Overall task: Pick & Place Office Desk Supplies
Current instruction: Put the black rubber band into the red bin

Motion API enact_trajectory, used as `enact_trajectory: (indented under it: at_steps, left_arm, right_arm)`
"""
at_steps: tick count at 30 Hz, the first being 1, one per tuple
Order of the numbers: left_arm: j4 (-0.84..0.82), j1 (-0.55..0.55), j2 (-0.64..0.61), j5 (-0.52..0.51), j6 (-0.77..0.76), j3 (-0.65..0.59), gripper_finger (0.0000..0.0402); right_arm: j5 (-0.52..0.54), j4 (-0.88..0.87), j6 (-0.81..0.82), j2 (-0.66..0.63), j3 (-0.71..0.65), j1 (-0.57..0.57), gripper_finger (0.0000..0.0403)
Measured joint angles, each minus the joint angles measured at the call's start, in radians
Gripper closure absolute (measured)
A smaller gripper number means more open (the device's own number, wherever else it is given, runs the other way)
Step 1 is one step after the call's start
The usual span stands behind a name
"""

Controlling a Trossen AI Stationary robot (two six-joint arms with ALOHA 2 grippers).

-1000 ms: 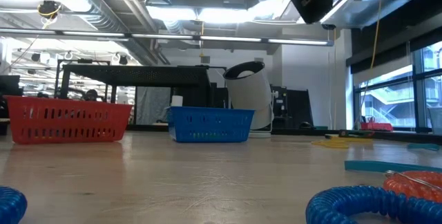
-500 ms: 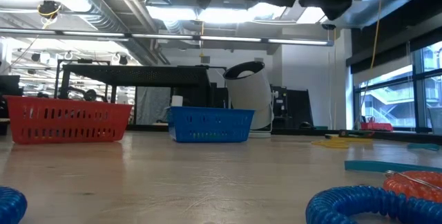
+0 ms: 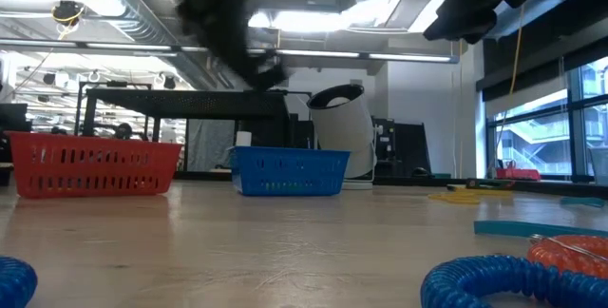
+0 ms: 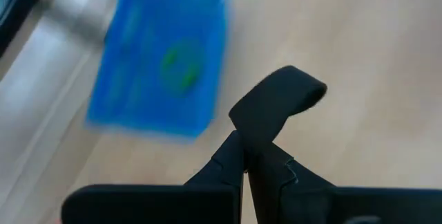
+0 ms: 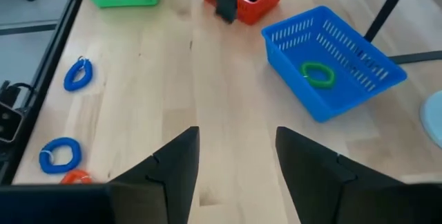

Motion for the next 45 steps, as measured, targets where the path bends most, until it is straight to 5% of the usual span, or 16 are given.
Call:
enact_trajectory:
  at_steps: [7,13,23,35,45]
  left_arm:
    - [-0.382,0.012,0.003,0.106,-0.251,0.000,0.0396]
    - [-0.499,0.008,0.003,0.131,-0.275,-0.021,0.0396]
    - [-0.306,0.033,-0.117,0.259,-0.183,-0.249,0.0396]
    - [0.061,0.032,-0.491,0.284,-0.305,-0.598,0.0395]
    - [0.132,0.032,-0.513,0.235,-0.421,-0.678,0.0354]
  right_arm:
    - [0.017,0.000,0.000,0.000,0.000,0.000,0.0209]
    - [0.022,0.000,0.000,0.000,0.000,0.000,0.0209]
    - [0.022,0.000,0.000,0.001,0.000,0.000,0.0209]
    - [0.021,-0.001,0.000,0.001,0.000,0.000,0.0209]
    - [0.021,-0.001,0.000,0.001,0.000,0.000,0.0209]
